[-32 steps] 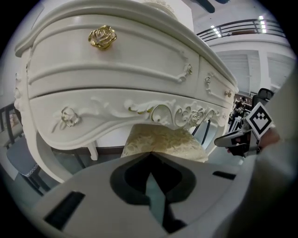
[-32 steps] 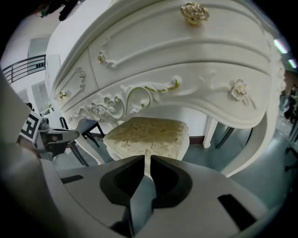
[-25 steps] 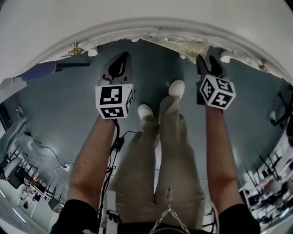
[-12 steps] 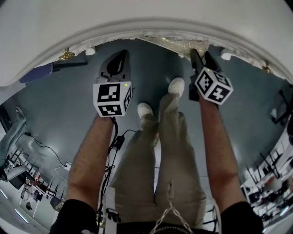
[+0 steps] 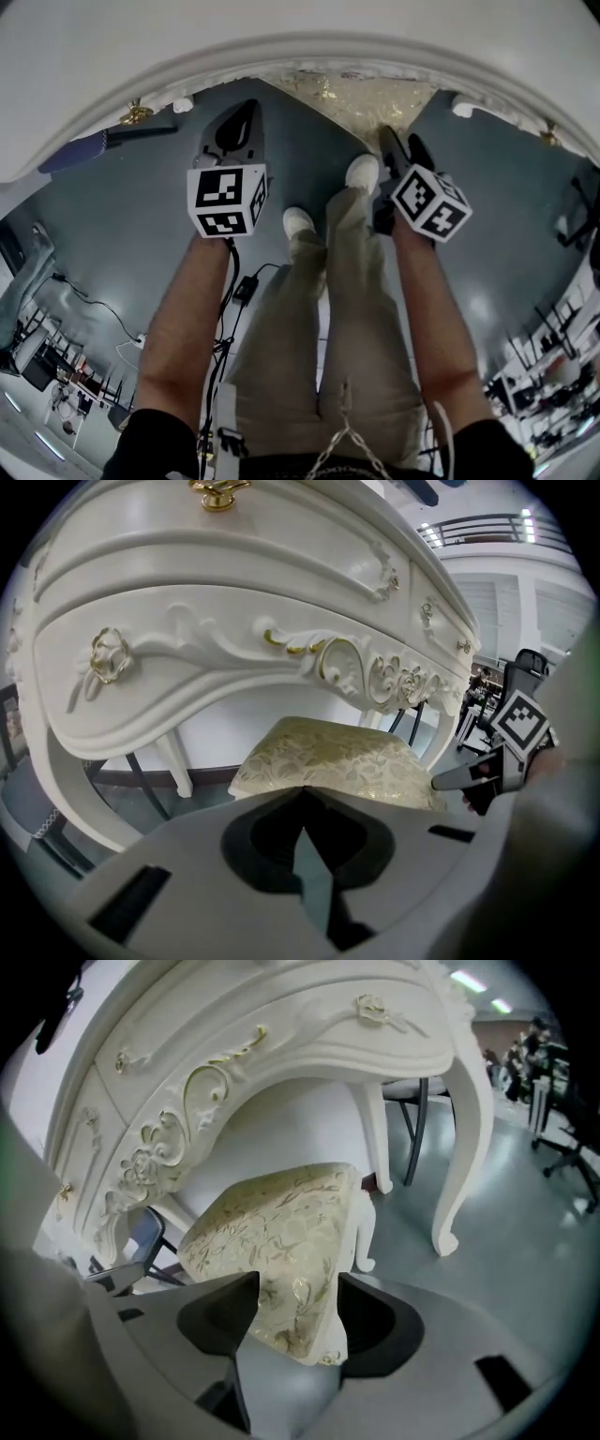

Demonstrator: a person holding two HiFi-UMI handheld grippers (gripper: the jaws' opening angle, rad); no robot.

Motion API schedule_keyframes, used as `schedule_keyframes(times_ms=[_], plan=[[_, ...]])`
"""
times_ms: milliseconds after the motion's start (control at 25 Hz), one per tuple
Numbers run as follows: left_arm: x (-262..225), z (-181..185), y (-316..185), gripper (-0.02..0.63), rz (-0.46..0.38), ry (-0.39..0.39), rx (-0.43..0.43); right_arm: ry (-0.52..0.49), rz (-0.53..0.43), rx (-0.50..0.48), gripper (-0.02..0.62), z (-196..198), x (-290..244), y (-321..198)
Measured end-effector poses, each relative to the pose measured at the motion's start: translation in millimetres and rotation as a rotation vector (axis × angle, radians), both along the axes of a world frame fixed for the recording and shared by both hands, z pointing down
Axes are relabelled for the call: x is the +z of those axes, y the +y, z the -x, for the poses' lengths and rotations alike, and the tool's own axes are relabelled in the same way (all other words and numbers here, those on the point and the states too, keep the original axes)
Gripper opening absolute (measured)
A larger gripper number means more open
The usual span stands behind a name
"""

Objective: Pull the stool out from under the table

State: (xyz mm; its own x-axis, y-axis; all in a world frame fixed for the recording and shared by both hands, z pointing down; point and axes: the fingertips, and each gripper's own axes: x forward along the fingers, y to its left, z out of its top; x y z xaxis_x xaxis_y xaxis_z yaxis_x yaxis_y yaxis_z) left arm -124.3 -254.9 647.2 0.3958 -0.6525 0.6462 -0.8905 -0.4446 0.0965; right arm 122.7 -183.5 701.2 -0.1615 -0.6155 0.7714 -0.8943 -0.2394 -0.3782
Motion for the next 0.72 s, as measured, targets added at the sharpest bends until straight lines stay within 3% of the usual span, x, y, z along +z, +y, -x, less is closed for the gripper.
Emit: schedule_keyframes(times_ms=[120,280,360,520,720], plan=[[5,3,3,0.003,0.007,-0.004,0.005,0.072,-0.006,0.011,0.262,-4,2,-21],[8,7,5,0.003,0.019,-0.012,0.005,0.117,-0.030,-0.051,0.272,6,7,-29],[10,7,5,0.003,0.023,-0.013,0.001,0.103,-0.045,-0.102,0.289,4,13,-25],[9,0,-1,0.003,0.022,-0.005,0.008,-0.006,0.001,-0.137,0.392,-9,24,-23],[15,14,-8,0.003,0.034,-0.010,-0.029,0.092,-0.008,-0.290,0.396,-6,20,-33]])
